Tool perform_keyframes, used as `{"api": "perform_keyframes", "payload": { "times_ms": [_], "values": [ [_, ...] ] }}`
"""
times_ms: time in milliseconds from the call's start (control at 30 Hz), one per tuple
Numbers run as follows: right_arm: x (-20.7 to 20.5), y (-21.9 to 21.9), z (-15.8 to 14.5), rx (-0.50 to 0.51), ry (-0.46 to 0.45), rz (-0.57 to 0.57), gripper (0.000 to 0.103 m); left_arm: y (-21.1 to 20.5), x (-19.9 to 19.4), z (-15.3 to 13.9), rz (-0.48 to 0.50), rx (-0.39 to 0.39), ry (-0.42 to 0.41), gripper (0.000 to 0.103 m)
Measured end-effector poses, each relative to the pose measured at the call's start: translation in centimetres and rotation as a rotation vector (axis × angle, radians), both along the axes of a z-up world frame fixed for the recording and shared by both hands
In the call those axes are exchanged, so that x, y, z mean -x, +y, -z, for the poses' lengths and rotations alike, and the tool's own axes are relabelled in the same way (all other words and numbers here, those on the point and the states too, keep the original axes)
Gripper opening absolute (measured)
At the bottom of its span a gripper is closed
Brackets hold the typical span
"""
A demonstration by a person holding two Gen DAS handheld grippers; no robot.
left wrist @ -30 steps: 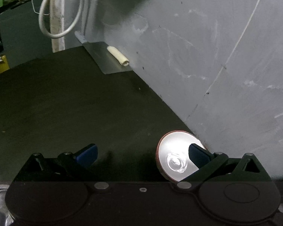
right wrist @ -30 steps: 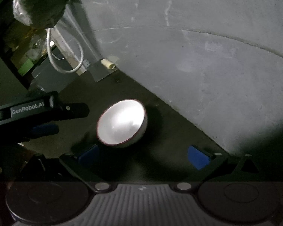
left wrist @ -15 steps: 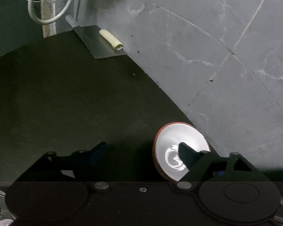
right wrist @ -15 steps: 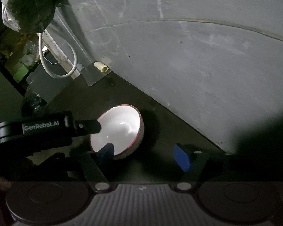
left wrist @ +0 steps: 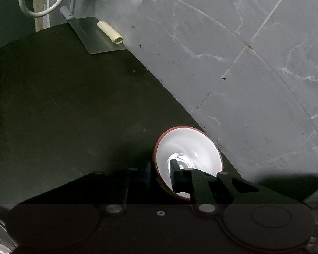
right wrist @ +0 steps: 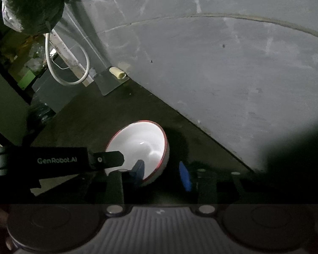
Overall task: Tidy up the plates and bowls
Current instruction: 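Lift the second white bowl with the left tool and carry it to the stack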
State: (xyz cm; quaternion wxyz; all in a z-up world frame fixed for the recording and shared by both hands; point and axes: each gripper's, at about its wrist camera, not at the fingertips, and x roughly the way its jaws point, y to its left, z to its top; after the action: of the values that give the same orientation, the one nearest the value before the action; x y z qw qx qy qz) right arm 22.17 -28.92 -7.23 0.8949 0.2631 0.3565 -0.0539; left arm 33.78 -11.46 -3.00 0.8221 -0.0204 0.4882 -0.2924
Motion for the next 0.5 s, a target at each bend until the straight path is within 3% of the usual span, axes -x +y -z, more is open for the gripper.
{"api": "perform_keyframes", "payload": {
  "times_ms": [133,500],
  "values": [
    [-0.3,0.1,0.0,0.0,-0.001,-0.025,0.028,0.3,0.1,0.1,-0.013,0.003,0.006,0.011],
    [0.8,0.4,-1.0,0.0,-0.034,-0.075,0.026,1.7,2.0,-1.3,-0.04,0.026,-0.027,0.011]
  ]
}}
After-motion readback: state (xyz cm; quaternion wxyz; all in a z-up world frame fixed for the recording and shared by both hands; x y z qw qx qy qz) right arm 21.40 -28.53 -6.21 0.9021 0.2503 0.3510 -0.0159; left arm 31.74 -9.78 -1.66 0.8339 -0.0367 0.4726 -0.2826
